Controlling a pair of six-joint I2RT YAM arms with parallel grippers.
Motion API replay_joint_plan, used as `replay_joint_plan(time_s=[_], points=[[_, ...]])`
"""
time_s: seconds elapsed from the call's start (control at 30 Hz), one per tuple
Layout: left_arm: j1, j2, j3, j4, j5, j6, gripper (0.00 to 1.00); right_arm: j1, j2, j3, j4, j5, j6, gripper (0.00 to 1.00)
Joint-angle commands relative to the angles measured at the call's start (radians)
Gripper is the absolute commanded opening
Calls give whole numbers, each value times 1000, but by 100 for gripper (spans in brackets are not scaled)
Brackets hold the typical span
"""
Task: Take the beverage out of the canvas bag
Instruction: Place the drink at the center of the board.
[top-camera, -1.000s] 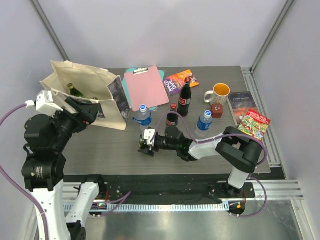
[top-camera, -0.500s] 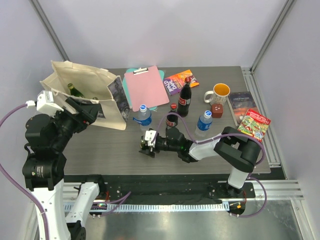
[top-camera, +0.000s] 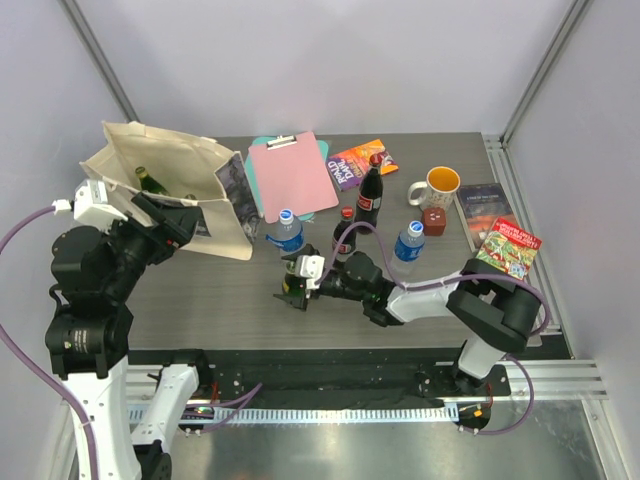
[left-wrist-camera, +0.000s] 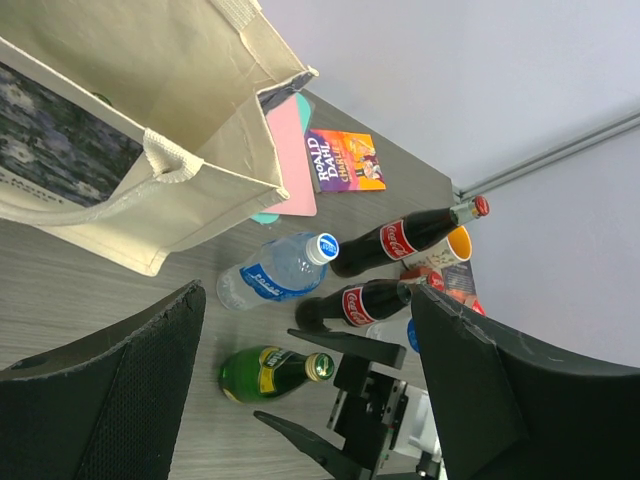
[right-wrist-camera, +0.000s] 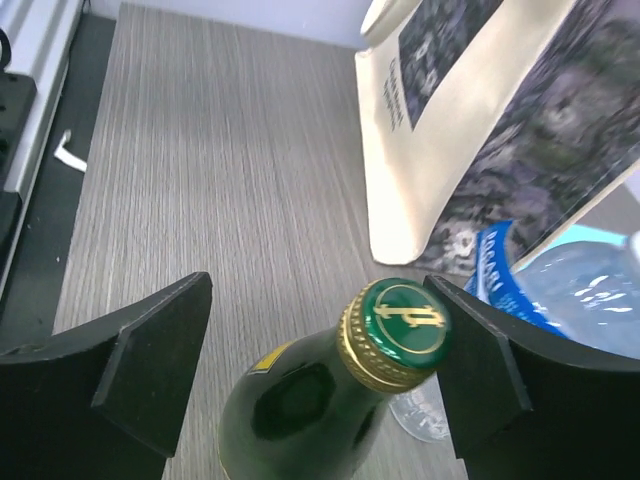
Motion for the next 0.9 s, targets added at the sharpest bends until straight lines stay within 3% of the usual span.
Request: replay_joint_plan(time_s=[0.0,0.3,0.47,0.53,0.63,0.87], points=[[-4,3,4,36,-4,10,84,2,-92,-13,90,18,15,93],[-4,-11,6,29,-58,37,94,1,-285,76,-125,-10,55,100],[-4,12,26,-2,-115,56,96,-8,-320,282,-485,-178,-44,100],[-4,40,47,-4,-133,59,99,-8,-287,367,-681,-235,-106,100],[-4,96,98,-24,-161,74,100,-8,-212,519,-841,-242,-190,100],[-4,149,156,-50,-263,117,100,-8,-9,868,-1056,-176,-339,100]])
